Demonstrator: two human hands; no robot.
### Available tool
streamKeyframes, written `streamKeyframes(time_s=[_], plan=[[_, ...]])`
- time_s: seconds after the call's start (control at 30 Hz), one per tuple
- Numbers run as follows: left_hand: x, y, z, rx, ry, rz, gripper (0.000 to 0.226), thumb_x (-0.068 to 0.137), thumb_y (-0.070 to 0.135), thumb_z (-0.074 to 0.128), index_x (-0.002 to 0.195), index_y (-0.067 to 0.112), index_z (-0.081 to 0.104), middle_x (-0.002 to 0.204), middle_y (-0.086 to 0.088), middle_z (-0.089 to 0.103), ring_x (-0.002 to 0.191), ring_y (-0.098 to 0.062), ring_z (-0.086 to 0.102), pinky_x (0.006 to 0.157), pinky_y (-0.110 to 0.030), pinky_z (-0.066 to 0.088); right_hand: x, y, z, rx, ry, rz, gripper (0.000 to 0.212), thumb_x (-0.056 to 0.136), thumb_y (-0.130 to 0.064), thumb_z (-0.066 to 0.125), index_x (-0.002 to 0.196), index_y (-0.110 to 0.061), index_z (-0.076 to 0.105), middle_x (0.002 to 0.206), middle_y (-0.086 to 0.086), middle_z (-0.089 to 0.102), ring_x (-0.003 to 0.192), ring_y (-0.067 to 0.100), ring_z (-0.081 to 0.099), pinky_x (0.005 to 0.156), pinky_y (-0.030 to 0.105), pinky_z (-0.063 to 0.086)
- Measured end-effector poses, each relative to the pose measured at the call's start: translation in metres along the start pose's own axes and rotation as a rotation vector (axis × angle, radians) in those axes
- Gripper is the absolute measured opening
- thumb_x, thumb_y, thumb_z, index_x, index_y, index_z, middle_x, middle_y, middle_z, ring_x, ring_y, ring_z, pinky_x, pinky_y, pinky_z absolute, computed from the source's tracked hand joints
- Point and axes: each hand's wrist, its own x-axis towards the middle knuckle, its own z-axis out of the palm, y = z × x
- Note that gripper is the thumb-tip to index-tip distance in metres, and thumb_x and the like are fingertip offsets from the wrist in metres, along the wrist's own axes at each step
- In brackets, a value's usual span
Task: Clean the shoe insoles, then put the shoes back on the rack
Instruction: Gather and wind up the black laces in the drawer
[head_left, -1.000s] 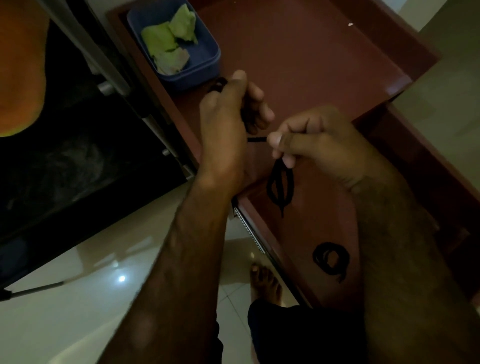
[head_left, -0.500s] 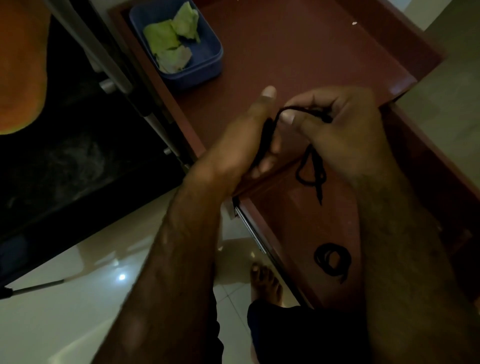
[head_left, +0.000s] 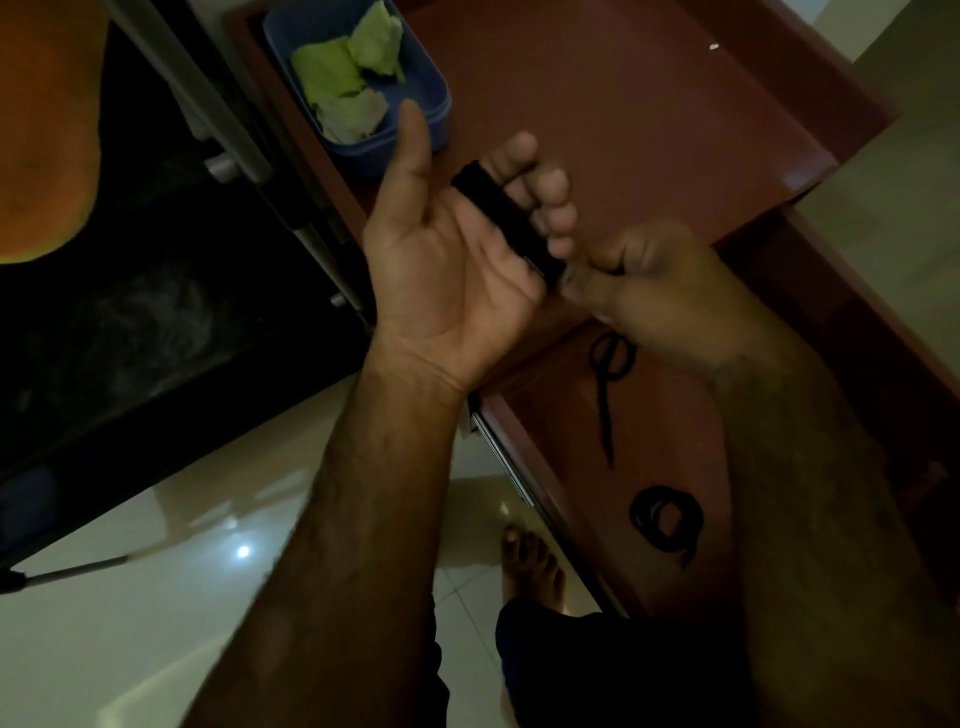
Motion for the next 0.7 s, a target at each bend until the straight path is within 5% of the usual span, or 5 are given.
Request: streamKeyframes(time_s=[0.07, 0.23, 0.43, 0.57, 0.7], plan=[[0.001, -0.002, 0.001, 0.109, 0.103, 0.056, 0.071, 0.105, 0.062, 0.021, 0.101, 0.002, 0.059, 0.086, -0.014, 0.064, 0.078, -0.025, 0.06, 0.071, -0.034, 0.046, -0.006, -0.001, -0.005, 0.03, -0.064, 0.025, 0.042, 0.101, -0.022, 0.064, 0.06, -0.019, 0.07, 0.043, -0.014, 0.039, 0.036, 0.001, 0.032, 0.042, 0.015, 0.024], [0.008, -0.007, 0.003, 0.532, 0.337, 0.043, 0.068, 0.109, 0.054, 0.018, 0.098, 0.002, 0.061, 0.081, -0.014, 0.069, 0.073, -0.024, 0.064, 0.07, -0.034, 0.052, -0.022, -0.008, -0.018, 0.223, -0.073, -0.033, 0.033, 0.099, -0.027, 0.064, 0.072, -0.012, 0.074, 0.052, 0.006, 0.035, 0.041, 0.012, 0.025, 0.047, 0.034, 0.017], [0.004, -0.016, 0.006, 0.888, 0.136, -0.454, 0.102, 0.097, 0.075, -0.002, 0.079, -0.001, 0.063, 0.075, -0.031, 0.068, 0.062, -0.036, 0.063, 0.058, -0.034, 0.049, -0.018, -0.02, -0.015, 0.307, 0.122, -0.148, 0.03, 0.105, -0.016, 0.054, 0.078, -0.006, 0.063, 0.041, -0.012, 0.046, 0.036, 0.002, 0.034, 0.044, 0.026, 0.023], [0.0, -0.01, 0.009, 0.546, -0.138, -0.667, 0.112, 0.089, 0.083, -0.007, 0.066, -0.004, 0.059, 0.059, -0.026, 0.065, 0.048, -0.033, 0.062, 0.043, -0.028, 0.041, -0.01, -0.012, -0.008, 0.116, 0.253, -0.188, 0.029, 0.104, -0.025, 0.061, 0.08, -0.01, 0.067, 0.05, -0.016, 0.053, 0.048, -0.001, 0.047, 0.053, 0.013, 0.037], [-0.001, -0.004, 0.004, 0.123, -0.344, -0.514, 0.114, 0.084, 0.087, -0.003, 0.071, -0.005, 0.064, 0.062, -0.025, 0.066, 0.05, -0.032, 0.066, 0.043, -0.03, 0.043, -0.003, -0.007, -0.009, 0.021, 0.242, -0.183, 0.029, 0.1, -0.032, 0.065, 0.073, -0.022, 0.069, 0.063, -0.007, 0.06, 0.06, 0.004, 0.052, 0.06, 0.026, 0.043]])
